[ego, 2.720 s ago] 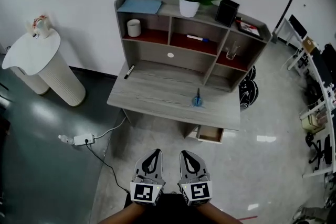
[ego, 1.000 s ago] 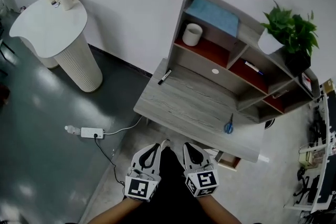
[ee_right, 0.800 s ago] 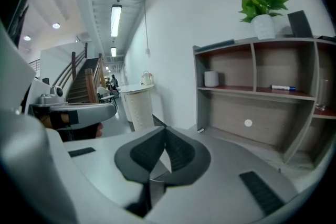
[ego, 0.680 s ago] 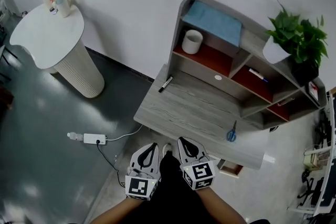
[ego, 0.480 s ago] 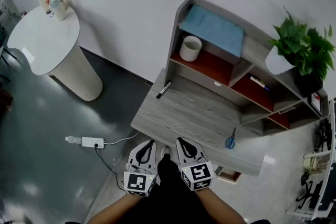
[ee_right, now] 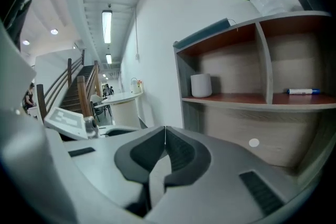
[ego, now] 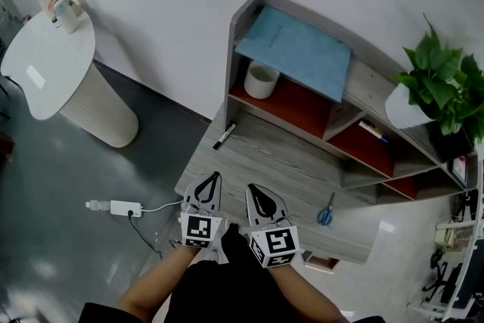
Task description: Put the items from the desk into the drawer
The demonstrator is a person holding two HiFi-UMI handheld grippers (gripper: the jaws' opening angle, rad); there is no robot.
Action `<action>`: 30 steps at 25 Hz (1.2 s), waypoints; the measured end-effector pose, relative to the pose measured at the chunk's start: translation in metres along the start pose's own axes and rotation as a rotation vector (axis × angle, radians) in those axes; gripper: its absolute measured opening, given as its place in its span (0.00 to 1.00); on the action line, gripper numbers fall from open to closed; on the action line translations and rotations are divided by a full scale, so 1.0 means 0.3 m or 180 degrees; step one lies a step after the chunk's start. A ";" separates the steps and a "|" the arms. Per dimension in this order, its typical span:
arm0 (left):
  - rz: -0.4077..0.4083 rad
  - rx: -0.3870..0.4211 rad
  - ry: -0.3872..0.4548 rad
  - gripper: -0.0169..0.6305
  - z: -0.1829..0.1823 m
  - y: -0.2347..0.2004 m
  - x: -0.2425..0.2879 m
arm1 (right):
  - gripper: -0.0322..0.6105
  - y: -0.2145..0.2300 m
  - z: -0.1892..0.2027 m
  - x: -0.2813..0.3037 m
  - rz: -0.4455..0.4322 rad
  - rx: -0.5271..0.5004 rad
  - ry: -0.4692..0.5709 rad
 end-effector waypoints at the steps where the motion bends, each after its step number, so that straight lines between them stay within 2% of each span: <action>1: -0.0021 -0.0034 -0.0053 0.05 0.018 -0.012 0.035 | 0.08 0.010 -0.002 0.009 0.0016 0.0017 0.0037; 4: -0.0094 -0.0130 -0.0221 0.05 0.066 -0.051 0.124 | 0.08 0.038 0.002 0.035 0.0109 0.0051 0.0117; 8: -0.0078 -0.0022 -0.0448 0.05 0.135 -0.089 0.232 | 0.08 0.064 0.048 0.091 0.0240 0.0061 0.0178; 14: -0.0088 -0.0022 -0.0797 0.05 0.275 -0.206 0.359 | 0.08 0.072 0.101 0.208 0.0048 0.0247 0.0208; 16: -0.0023 0.0004 -0.0905 0.05 0.323 -0.230 0.394 | 0.08 0.079 0.106 0.225 -0.0012 0.0183 0.0173; 18: 0.0160 0.0076 -0.0928 0.05 0.358 -0.243 0.435 | 0.08 0.090 0.113 0.231 -0.0038 0.0111 0.0143; 20: 0.0282 0.0040 -0.0954 0.05 0.392 -0.261 0.476 | 0.08 0.102 0.121 0.223 -0.0031 0.0087 0.0118; 23: 0.0233 -0.0041 -0.1174 0.16 0.443 -0.305 0.531 | 0.08 0.112 0.142 0.208 -0.0041 0.0072 0.0076; 30: 0.0177 0.0026 -0.1480 0.20 0.526 -0.370 0.637 | 0.08 0.104 0.214 0.161 -0.0078 0.0073 -0.0084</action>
Point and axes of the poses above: the fingertips, and each gripper's own axes: x forward along the fingers, y to its right, z out of its underside, the point moved 9 cm from there along -x, backward along the fingers, and after that the axes turned 15 degrees about -x, right-handed, at the moved point
